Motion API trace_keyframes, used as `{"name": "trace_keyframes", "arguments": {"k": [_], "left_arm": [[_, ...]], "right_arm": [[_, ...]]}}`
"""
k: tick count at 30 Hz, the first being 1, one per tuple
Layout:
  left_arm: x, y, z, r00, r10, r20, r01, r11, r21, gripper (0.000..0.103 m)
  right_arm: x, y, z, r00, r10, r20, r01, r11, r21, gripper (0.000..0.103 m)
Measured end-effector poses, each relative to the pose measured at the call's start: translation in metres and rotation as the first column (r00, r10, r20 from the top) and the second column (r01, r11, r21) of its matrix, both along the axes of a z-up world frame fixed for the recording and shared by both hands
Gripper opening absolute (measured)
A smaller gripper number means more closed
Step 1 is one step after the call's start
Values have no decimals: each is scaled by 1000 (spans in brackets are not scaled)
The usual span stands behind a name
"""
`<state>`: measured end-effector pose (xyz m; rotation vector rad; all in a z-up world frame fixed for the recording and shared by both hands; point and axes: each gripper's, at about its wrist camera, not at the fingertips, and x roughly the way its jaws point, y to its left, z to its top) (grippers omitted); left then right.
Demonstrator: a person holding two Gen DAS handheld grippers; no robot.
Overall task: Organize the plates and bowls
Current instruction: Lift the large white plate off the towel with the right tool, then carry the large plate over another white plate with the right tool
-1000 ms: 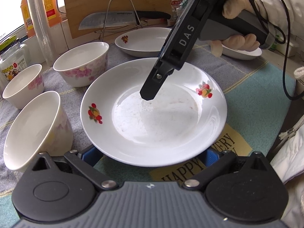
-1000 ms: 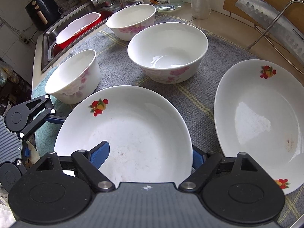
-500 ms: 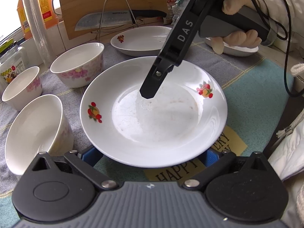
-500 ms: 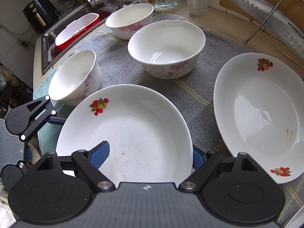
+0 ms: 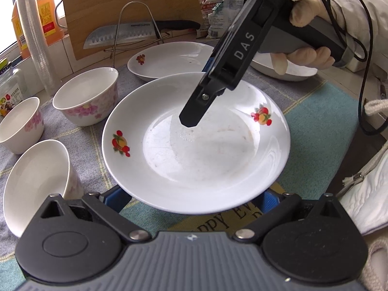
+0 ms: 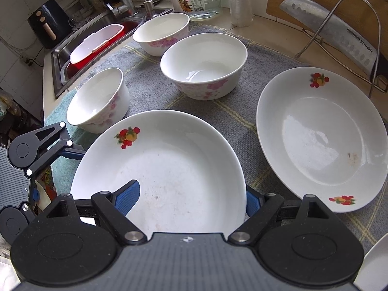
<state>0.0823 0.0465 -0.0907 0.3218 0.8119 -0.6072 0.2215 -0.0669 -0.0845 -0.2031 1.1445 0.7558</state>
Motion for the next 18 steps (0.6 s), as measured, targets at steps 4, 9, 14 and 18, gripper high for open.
{"name": "trace_keyframes", "arguments": {"k": [4,9,14,18], "left_arm": [[3,-12,5,1000,-23,3,23,1000,1,102],[7,-30,12,998,-62,11,62,998,1,102],[13,-52,18,994,-107,15,107,994,0,102],[18,-70,22,989,-145,20,145,990,2,102]], "right_arm": [[-4,-14,6,1000,-25,14,25,1000,5,90],[-9,-37,15,997,-61,36,61,998,8,90],[-14,-63,22,993,-105,57,105,994,10,90],[-18,-85,26,987,-144,70,143,990,11,90]]}}
